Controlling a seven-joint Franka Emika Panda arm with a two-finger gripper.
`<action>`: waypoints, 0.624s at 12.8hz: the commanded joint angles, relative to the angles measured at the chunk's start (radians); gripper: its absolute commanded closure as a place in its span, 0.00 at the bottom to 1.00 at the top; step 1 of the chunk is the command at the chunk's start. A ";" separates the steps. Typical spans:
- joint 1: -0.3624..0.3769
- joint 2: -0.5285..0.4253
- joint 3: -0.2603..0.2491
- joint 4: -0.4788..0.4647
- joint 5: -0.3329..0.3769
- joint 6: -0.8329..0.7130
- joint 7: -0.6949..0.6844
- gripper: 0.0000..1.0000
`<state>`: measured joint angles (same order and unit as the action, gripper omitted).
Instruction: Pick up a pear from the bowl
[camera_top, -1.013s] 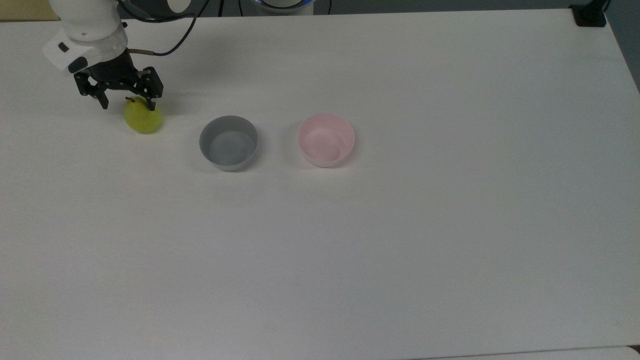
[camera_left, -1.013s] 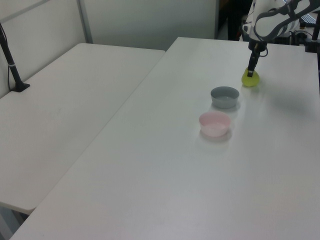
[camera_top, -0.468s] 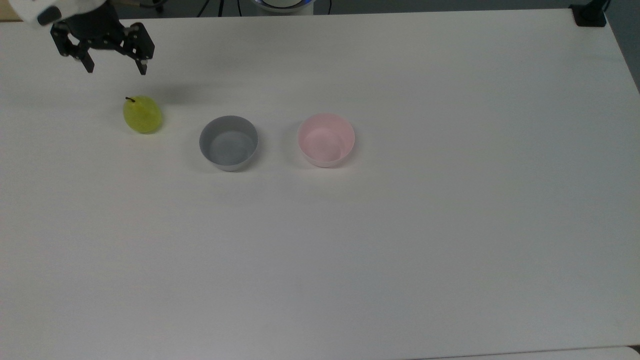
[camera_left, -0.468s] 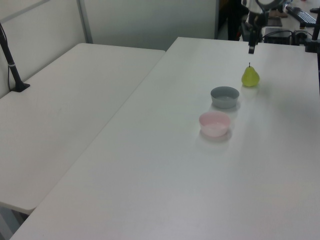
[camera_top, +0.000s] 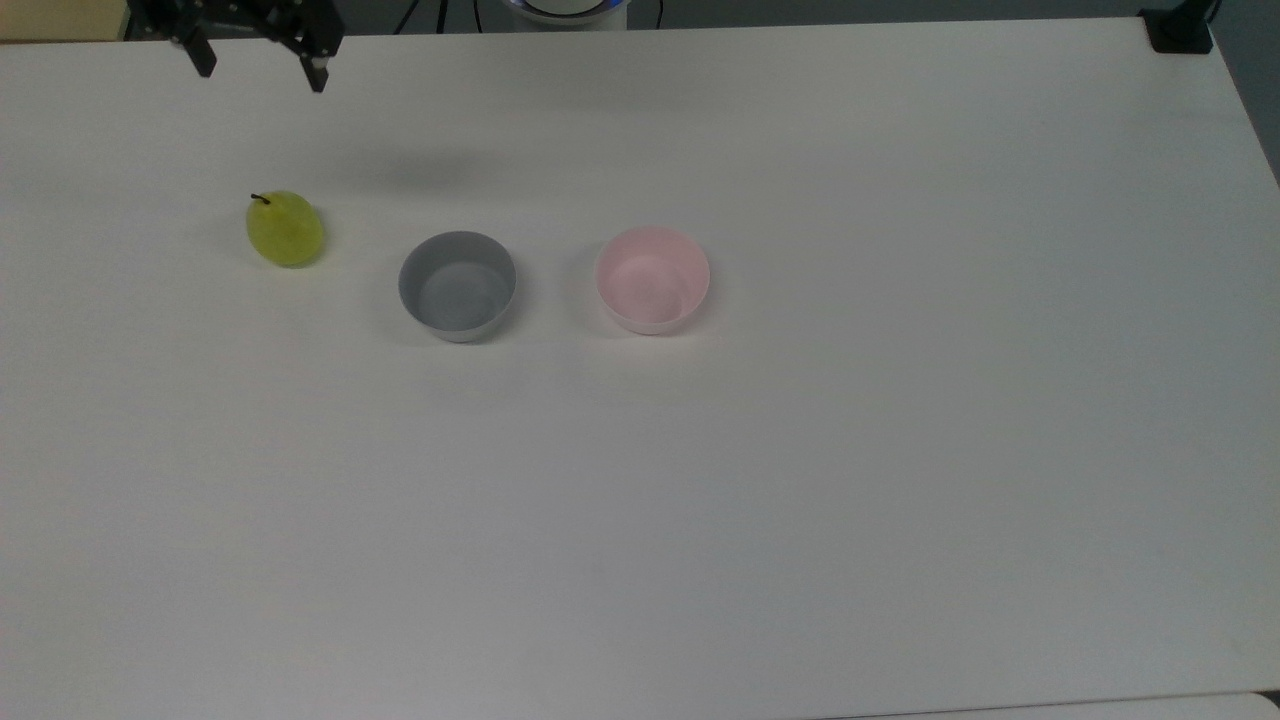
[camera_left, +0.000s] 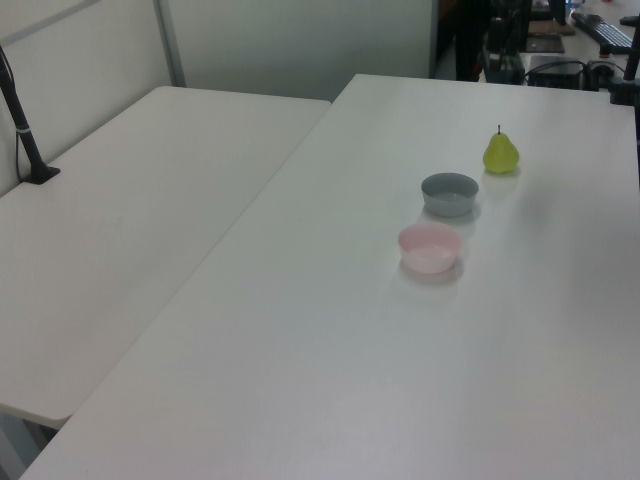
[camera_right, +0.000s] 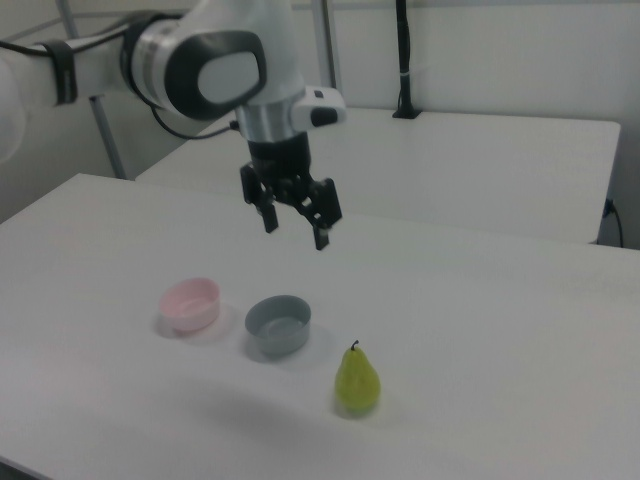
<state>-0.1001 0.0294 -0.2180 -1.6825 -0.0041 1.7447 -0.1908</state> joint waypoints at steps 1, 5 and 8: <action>0.027 -0.058 0.020 0.078 0.036 -0.178 0.060 0.00; 0.034 -0.069 0.094 0.089 0.044 -0.177 0.123 0.00; 0.037 -0.062 0.117 0.066 0.045 -0.071 -0.019 0.00</action>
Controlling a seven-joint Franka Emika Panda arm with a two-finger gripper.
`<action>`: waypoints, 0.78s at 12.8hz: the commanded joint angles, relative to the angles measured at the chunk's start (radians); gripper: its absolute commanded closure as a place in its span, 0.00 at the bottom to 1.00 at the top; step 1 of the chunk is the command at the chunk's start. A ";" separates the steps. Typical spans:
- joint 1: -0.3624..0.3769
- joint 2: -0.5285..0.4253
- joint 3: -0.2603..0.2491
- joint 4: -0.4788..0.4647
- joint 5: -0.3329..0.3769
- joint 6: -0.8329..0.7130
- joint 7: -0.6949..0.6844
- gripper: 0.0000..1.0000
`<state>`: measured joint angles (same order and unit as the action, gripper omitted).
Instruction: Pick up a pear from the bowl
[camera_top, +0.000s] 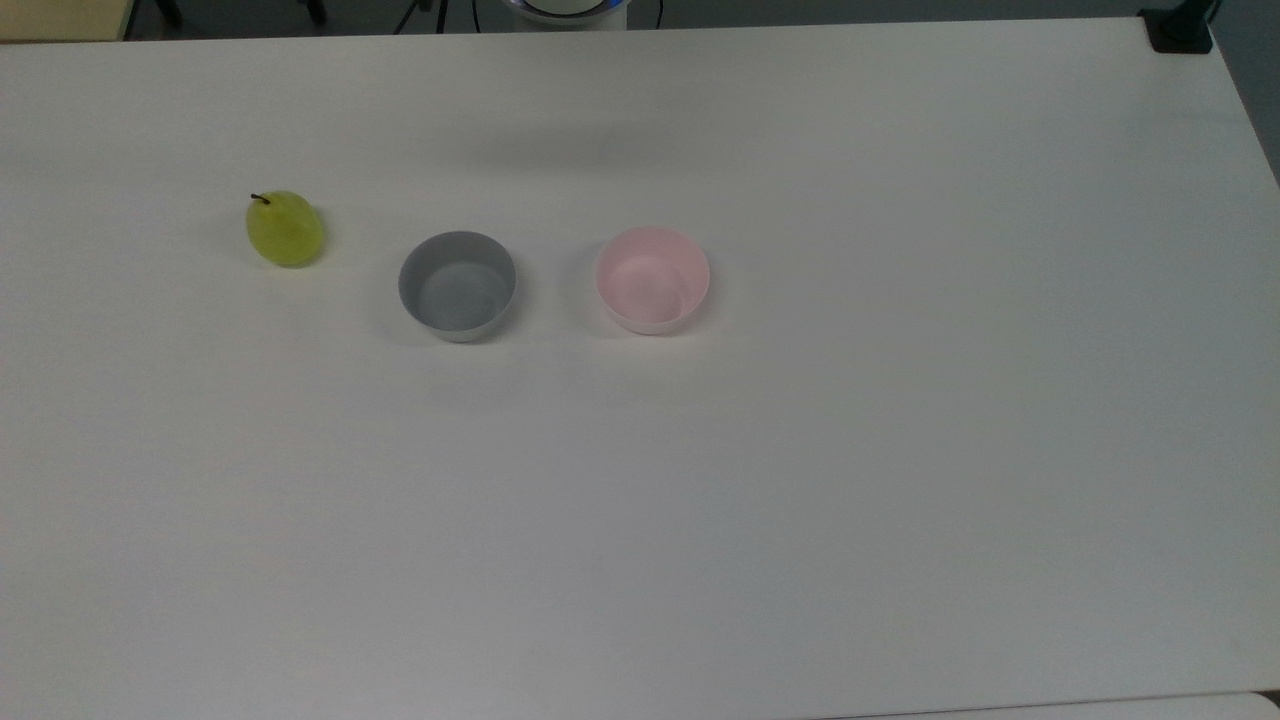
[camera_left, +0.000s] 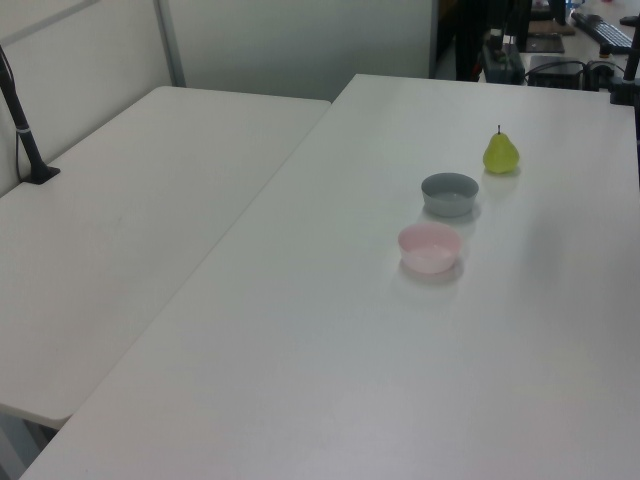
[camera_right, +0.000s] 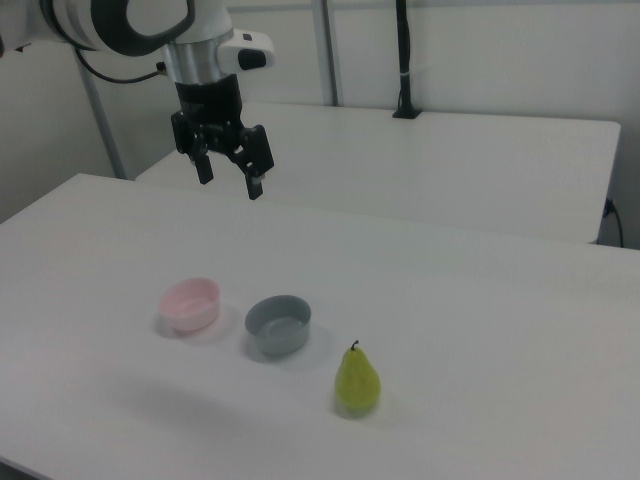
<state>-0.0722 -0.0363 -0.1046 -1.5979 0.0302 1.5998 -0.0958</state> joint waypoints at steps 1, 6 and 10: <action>0.012 0.006 0.003 -0.036 0.016 0.115 -0.128 0.00; 0.014 0.019 0.003 -0.037 0.014 0.127 -0.117 0.00; 0.020 0.018 0.003 -0.037 0.014 0.126 -0.117 0.00</action>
